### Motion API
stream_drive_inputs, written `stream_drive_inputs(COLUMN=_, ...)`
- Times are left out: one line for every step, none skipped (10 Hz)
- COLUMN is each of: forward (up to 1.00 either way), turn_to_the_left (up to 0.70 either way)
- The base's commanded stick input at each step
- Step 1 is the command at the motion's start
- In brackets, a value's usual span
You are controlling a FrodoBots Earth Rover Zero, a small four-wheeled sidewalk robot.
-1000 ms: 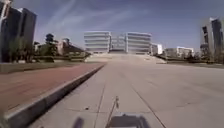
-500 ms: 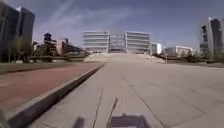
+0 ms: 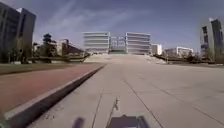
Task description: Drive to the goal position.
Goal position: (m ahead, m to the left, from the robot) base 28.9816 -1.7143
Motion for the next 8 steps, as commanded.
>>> stream_drive_inputs(forward=0.7, turn_to_the_left=0.0)
stream_drive_inputs(forward=0.7, turn_to_the_left=0.0)
stream_drive_inputs(forward=0.7, turn_to_the_left=0.0)
stream_drive_inputs(forward=0.7, turn_to_the_left=0.0)
stream_drive_inputs(forward=0.7, turn_to_the_left=0.0)
stream_drive_inputs(forward=0.7, turn_to_the_left=0.0)
stream_drive_inputs(forward=0.7, turn_to_the_left=0.0)
stream_drive_inputs(forward=0.7, turn_to_the_left=0.0)
